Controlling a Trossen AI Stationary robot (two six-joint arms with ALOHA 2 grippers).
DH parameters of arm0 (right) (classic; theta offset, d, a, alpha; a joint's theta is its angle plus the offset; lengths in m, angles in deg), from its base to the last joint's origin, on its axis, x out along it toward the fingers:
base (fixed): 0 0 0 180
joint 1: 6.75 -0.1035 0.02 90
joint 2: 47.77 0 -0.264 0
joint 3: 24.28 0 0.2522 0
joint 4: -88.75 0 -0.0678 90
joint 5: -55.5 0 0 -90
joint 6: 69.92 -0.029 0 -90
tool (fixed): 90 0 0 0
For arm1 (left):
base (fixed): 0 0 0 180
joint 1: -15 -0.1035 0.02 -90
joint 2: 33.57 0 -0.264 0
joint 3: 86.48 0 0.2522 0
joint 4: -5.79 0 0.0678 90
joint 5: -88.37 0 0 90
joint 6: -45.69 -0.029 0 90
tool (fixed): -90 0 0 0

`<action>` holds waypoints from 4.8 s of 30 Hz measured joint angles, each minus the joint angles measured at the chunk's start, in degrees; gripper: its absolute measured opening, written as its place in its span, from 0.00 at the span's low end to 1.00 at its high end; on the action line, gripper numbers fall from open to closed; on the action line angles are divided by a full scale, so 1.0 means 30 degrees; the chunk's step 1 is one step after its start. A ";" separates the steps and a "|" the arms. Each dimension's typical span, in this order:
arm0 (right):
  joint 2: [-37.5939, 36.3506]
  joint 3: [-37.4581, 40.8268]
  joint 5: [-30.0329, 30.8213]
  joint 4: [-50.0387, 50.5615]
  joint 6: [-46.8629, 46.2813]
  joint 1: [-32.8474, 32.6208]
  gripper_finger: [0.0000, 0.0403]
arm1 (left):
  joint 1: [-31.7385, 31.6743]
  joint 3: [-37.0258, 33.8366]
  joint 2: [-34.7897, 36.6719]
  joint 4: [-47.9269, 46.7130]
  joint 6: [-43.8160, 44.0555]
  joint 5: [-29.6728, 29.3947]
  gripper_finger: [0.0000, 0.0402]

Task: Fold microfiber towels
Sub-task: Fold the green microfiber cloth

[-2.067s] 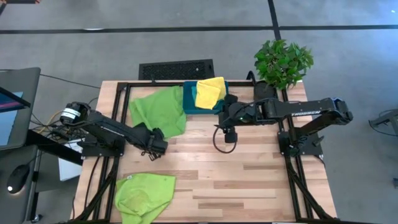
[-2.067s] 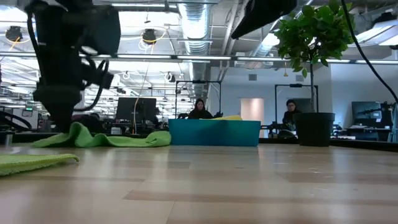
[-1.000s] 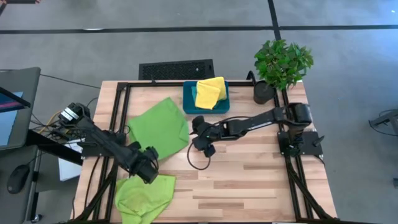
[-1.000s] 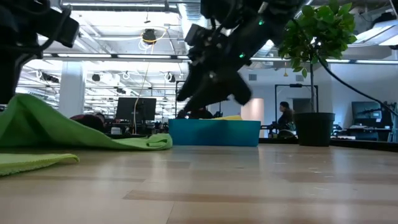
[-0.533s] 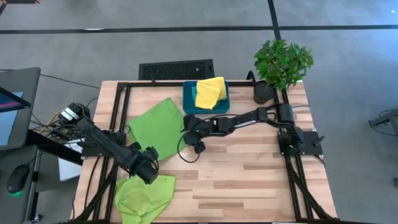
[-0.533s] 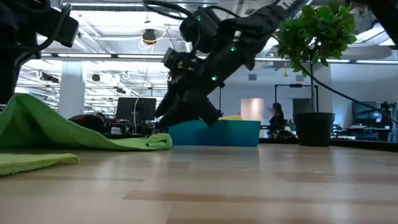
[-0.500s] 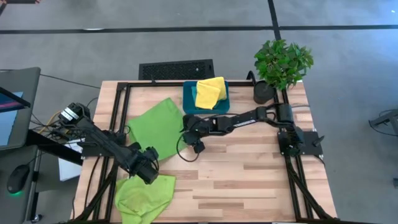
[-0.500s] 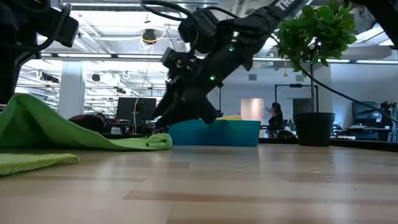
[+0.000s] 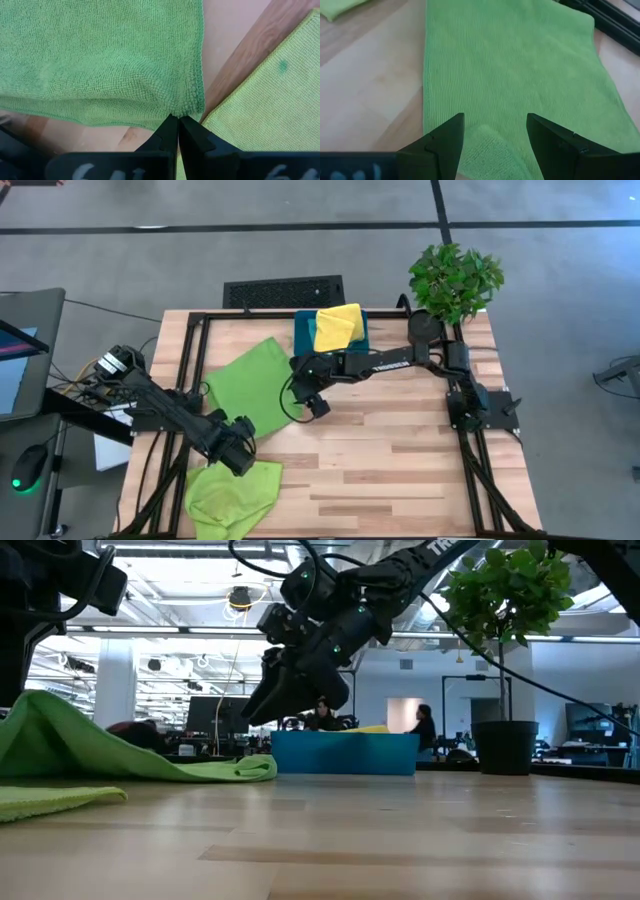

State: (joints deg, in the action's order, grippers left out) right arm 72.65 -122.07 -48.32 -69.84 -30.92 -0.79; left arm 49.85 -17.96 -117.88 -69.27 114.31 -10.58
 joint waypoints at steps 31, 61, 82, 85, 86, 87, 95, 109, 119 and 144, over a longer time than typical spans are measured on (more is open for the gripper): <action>0.1508 -0.0364 -0.0856 0.0440 -0.0450 0.0955 0.59 | 0.0000 -0.0007 -0.0007 0.0788 -0.0131 -0.0146 0.00; 0.2914 -0.0722 -0.0989 0.0237 -0.0406 0.0812 0.57 | -0.0004 -0.0007 -0.0007 0.1004 -0.0131 -0.0236 0.00; 0.1632 -0.0714 -0.0783 0.1061 -0.0488 0.0798 0.16 | -0.0007 -0.0015 -0.0007 0.1135 0.0066 -0.0226 0.00; 0.1632 -0.0714 -0.0783 0.1061 -0.0488 0.0812 0.16 | -0.0007 -0.0015 -0.0007 0.1131 0.0066 -0.0226 0.00; 0.1632 -0.0714 -0.0783 0.1056 -0.0493 0.0808 0.16 | -0.0007 -0.0015 -0.0007 0.1131 0.0066 -0.0226 0.00; 0.1632 -0.0714 -0.0785 0.1053 -0.0510 0.0803 0.16 | -0.0007 -0.0015 -0.0007 0.1131 0.0066 -0.0226 0.00; 0.1603 -0.0714 -0.0812 0.1735 -0.0860 0.0541 0.16 | -0.0007 -0.0015 -0.0007 0.1138 0.0066 -0.0222 0.00; 0.1603 -0.0714 -0.0520 0.2168 -0.1493 0.0506 0.29 | -0.0007 -0.0015 -0.0007 0.1206 0.0066 -0.0223 0.00; 0.1603 -0.0714 -0.0418 0.2481 -0.1049 0.0506 0.18 | -0.0007 -0.0015 -0.0007 0.1211 0.0129 -0.0219 0.00; 0.1581 -0.3677 -0.0418 0.6159 -0.1377 0.0462 0.02 | 0.0066 -0.1195 -0.0036 -0.0037 0.7550 0.0387 0.00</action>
State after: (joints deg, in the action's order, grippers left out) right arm 77.39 -133.10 -49.57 -51.36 -35.05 0.60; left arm 50.05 -21.54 -117.99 -69.38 136.96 -9.42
